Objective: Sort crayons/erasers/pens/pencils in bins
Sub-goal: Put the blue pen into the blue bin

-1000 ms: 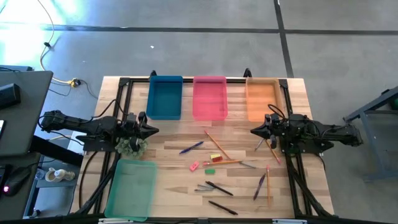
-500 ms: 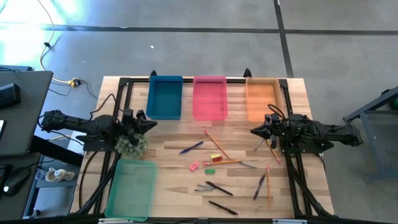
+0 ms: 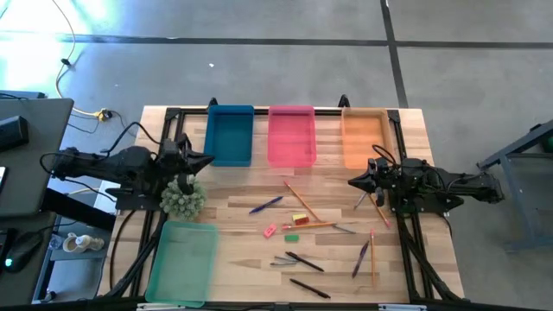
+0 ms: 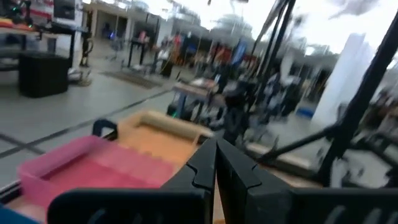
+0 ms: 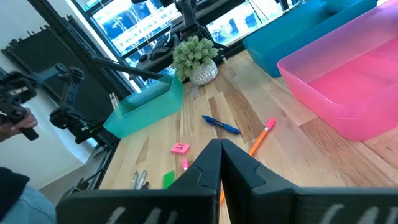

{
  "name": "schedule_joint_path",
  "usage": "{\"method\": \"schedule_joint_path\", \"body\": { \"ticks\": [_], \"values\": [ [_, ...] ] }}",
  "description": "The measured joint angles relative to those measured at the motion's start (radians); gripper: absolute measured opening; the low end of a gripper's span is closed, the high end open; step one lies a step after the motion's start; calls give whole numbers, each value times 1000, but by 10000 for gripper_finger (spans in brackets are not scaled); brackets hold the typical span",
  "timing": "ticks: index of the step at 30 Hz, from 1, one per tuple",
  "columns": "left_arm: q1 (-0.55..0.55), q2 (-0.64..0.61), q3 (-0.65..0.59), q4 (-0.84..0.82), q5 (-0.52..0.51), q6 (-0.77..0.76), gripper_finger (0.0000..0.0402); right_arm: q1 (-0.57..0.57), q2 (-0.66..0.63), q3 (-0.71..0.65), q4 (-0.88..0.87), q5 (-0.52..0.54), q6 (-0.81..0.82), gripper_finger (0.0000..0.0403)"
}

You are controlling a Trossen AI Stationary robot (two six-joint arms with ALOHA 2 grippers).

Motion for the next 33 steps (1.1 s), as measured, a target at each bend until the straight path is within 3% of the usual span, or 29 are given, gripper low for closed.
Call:
{"method": "schedule_joint_path", "body": {
  "ticks": [9, 16, 21, 25, 28, 33],
  "values": [
    [0, 239, 181, -51, -12, 113, 13, 0, 0, 0, 0, 0, 0, 0],
    [0, 424, 306, -56, -99, 105, 98, 0, 0, 0, 0, 0, 0, 0],
    [0, 524, 351, 29, -187, 105, 148, 0, 0, 0, 0, 0, 0, 0],
    [0, 589, 353, 162, -173, 120, 160, 0, 0, 0, 0, 0, 0, 0],
    [0, 641, 353, 223, -101, 143, 160, 0, 0, 0, 0, 0, 0, 0],
    [1, 720, 386, 197, -67, 85, 160, 0, 0, 0, 0, 0, 0, 0]
  ]
}}
